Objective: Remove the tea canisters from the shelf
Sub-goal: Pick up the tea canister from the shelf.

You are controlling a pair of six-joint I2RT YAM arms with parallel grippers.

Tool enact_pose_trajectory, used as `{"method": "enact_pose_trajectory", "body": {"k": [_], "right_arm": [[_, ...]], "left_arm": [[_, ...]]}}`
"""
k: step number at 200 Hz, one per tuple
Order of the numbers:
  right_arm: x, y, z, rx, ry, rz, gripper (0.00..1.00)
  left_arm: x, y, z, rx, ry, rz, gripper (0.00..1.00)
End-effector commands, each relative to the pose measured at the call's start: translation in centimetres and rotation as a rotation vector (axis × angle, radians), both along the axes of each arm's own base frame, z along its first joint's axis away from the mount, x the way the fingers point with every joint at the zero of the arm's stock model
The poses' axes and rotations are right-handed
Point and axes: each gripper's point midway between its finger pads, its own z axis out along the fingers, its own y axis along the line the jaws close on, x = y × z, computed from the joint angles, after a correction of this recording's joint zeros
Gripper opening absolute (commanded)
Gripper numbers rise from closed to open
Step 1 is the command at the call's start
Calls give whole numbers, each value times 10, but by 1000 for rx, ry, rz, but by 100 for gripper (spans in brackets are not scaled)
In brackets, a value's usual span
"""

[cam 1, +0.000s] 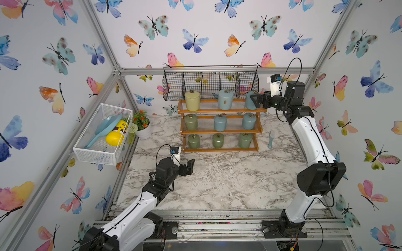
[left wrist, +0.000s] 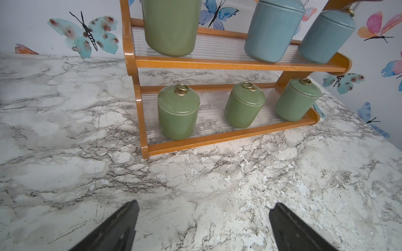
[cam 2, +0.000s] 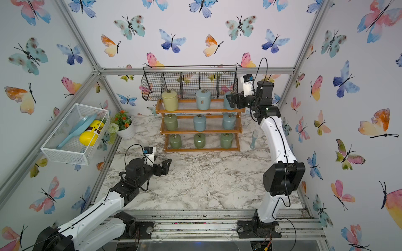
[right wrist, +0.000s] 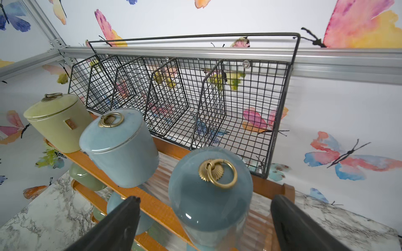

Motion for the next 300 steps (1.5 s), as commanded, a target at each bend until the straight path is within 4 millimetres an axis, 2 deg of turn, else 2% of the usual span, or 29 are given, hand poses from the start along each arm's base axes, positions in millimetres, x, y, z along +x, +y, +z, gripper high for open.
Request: {"method": "enact_pose_trajectory", "body": {"k": [1,66,126,196,249,270,300], "right_arm": [[4,1,-8,-23,30,-16,100],[19,7,-16,-17,52,-16,100],[33,13,-26,-25,75,-24,100],[43,23,-41,-50,97,-32,100],[50,28,-45,-80,90,-53,99],[52,27,-48,-92,91,-66,97],[53,27,-48,-100,86,-78,88]], "left_arm": [[4,-4,14,-26,-35,3,98],[3,-7,12,-43,-37,-9,98],[0,-10,1,-50,-15,-27,98],[-3,-9,-4,-54,-2,-25,98],[-4,-8,-6,-54,2,-23,98],[-5,-8,-7,-53,5,-26,99],[-5,-7,-8,-50,6,-20,98]]}}
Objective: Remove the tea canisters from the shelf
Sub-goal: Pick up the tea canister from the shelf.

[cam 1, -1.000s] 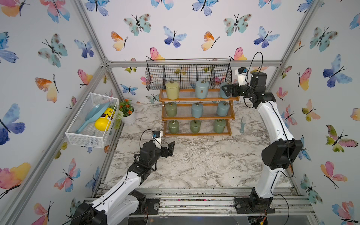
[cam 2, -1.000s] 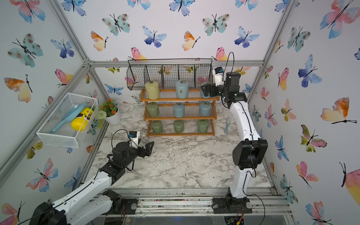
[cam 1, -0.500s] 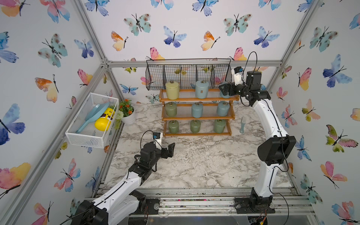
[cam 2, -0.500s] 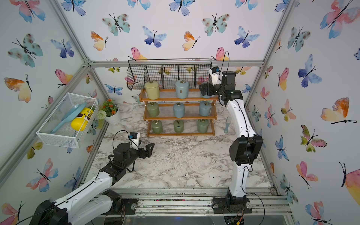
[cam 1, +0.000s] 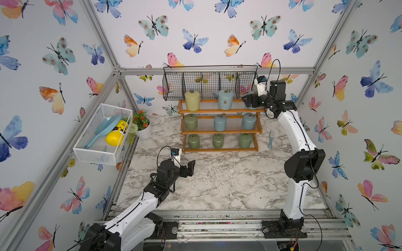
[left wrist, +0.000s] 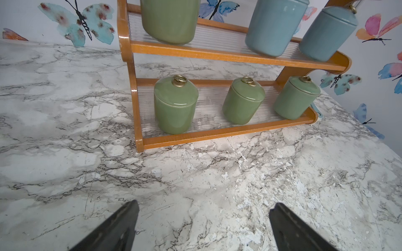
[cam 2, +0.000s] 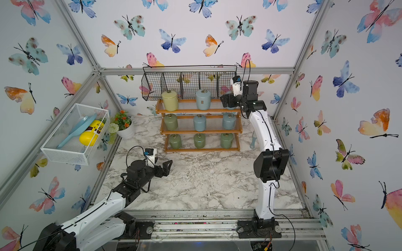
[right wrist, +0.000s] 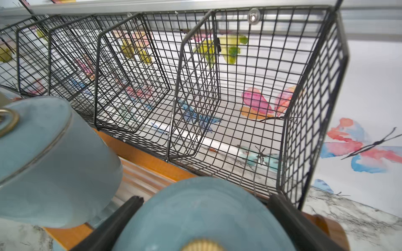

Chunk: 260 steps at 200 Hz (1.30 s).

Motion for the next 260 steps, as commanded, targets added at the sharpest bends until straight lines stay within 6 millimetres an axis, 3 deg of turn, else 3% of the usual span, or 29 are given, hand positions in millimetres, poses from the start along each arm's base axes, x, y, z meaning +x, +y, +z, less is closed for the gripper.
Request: {"method": "enact_pose_trajectory", "body": {"k": [1,103,147,225,260], "right_arm": [[3,-1,3,-22,-13,-20,87],[-5,-1,10,-22,-24,-13,69],[-12,0,34,-4,-65,2,64],[-46,4,77,43,-121,54,61],[-68,12,80,56,-107,99,60]], "left_arm": [[-3,-3,3,-17,-11,-13,98],[4,-5,12,18,-29,-20,98],[9,-10,19,17,-28,-36,98],[9,-8,24,22,-43,-30,98],[9,-7,27,22,-51,-26,98]]}}
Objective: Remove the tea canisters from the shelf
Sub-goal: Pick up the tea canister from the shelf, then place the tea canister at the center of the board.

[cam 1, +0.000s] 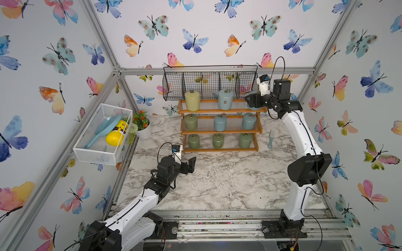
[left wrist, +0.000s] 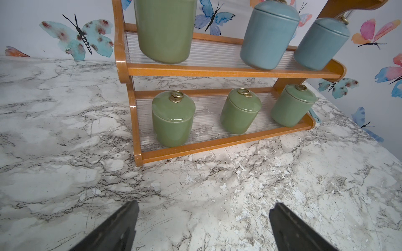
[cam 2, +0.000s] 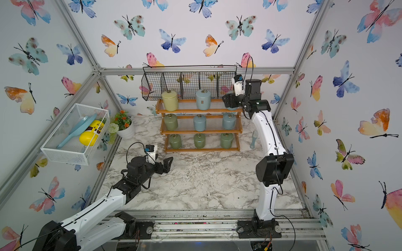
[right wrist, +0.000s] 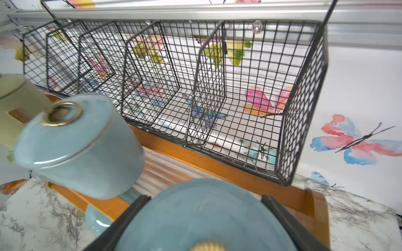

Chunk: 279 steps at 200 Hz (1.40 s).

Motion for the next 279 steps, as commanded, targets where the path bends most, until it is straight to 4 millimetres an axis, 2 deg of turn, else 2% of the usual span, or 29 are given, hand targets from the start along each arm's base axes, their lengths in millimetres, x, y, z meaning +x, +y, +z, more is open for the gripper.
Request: {"method": "enact_pose_trajectory", "body": {"k": [1,33,59,99,138,187,249,279], "right_arm": [[-33,13,49,50,-100,70,60],[-63,36,28,14,-71,133,60],[-89,56,4,-1,-46,189,60],[-143,88,-29,-10,-50,278,60],[-196,106,-63,58,-52,379,60],[-246,117,-117,114,-47,428,60],[-312,162,-193,114,-1,512,60],[-334,182,-223,91,28,538,60]], "left_arm": [[-1,-2,11,0,-25,-14,98],[-2,0,13,0,-31,-7,98],[-4,0,14,-2,-33,-10,98],[-9,3,16,8,-31,-15,98],[-14,8,14,5,-14,7,99],[-17,15,12,-3,-17,41,98],[-10,13,8,-13,-7,51,99],[-9,11,8,-17,-9,43,98]]}}
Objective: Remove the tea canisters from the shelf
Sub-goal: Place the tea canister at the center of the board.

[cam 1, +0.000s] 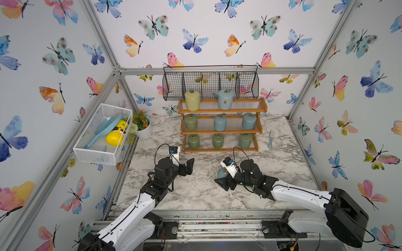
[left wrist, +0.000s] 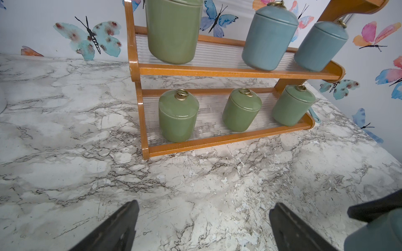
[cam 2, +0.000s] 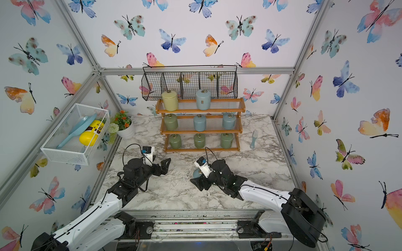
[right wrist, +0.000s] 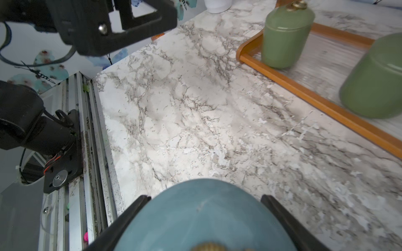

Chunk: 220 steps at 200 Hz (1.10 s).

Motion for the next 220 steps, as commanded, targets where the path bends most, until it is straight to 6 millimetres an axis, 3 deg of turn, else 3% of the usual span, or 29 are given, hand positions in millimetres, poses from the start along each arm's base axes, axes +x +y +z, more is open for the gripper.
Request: {"method": "enact_pose_trajectory", "body": {"k": [1,79,220], "right_arm": [[6,23,29,134,-99,-35,60],[-5,40,-11,116,-76,-59,61],[-12,30,-69,23,0,-90,66]], "left_arm": [[3,0,1,-12,-15,10,98],[3,-3,-2,-7,-8,-4,99],[1,1,-16,-48,15,32,98]]}}
